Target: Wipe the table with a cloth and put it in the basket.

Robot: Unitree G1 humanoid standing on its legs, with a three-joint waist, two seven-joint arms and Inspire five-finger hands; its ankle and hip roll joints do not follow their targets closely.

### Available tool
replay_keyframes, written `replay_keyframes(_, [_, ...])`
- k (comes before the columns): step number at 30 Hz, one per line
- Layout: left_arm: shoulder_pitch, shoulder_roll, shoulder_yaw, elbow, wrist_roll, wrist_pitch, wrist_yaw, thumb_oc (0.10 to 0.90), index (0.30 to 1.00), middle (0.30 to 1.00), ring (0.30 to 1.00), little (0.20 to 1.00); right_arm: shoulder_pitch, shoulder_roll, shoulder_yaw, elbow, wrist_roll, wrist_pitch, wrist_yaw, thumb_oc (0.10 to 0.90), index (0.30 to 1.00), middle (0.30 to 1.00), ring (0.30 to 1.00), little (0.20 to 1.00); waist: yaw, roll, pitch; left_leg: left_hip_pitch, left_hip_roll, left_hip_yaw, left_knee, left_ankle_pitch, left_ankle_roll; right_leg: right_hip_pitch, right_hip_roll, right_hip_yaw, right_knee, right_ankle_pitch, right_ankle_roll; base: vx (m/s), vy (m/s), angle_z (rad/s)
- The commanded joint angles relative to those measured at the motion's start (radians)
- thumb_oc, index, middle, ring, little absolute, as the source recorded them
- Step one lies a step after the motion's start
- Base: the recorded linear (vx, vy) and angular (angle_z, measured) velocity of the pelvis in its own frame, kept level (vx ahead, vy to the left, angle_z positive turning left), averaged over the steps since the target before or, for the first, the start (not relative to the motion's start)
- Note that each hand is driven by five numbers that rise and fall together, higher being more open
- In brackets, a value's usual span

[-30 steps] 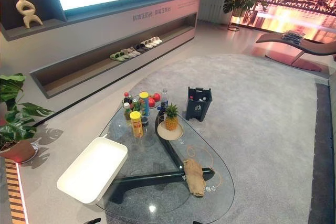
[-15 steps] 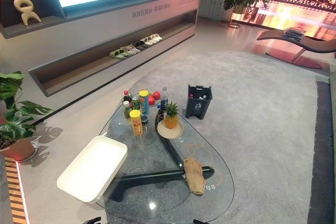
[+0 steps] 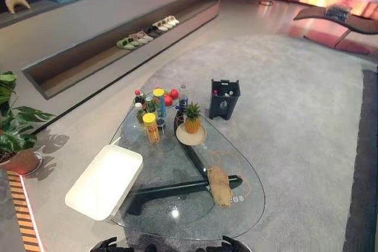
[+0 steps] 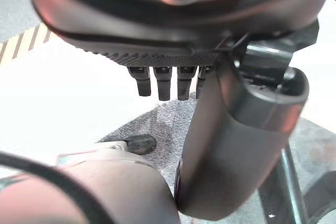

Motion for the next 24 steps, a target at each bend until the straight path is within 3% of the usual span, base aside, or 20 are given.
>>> replay_keyframes(1, [-0.041, -0.018, -0.037, -0.010, -0.033, -0.022, 0.027, 0.800, 0.900, 0.900, 0.900, 0.900, -0.090, 0.009, 0.039, -0.137, 0.072, -0.056, -0.059, 0.800, 0.900, 0.900, 0.900, 0.900, -0.009, -0.041, 0.080, -0.028, -0.095, -0.034, 0.105, -0.102, 0.047, -0.077, -0.023, -0.034, 0.062, 0.016, 0.015, -0.09, -0.004, -0.08])
replay_keyframes(10, [-0.034, 0.015, -0.067, -0.121, -0.060, -0.044, 0.060, 0.800, 0.900, 0.900, 0.900, 0.900, -0.090, -0.044, 0.059, -0.540, 0.065, -0.073, -0.234, 0.800, 0.900, 0.900, 0.900, 0.900, -0.034, -0.041, 0.190, -0.142, -0.108, -0.015, 0.165, -0.092, 0.053, -0.212, -0.024, -0.035, 0.172, -0.002, 0.014, -0.08, 0.004, 0.01])
replay_keyframes(24, [-0.088, 0.038, -0.077, -0.244, -0.123, -0.093, 0.098, 0.800, 0.900, 0.900, 0.900, 0.900, -0.207, -0.103, -0.006, -0.780, -0.090, -0.112, -0.606, 0.800, 0.900, 0.900, 0.900, 0.900, -0.028, -0.045, 0.336, -0.338, -0.122, -0.017, 0.274, -0.091, 0.049, -0.391, -0.014, -0.047, 0.240, 0.011, -0.008, -0.05, 0.012, 0.02])
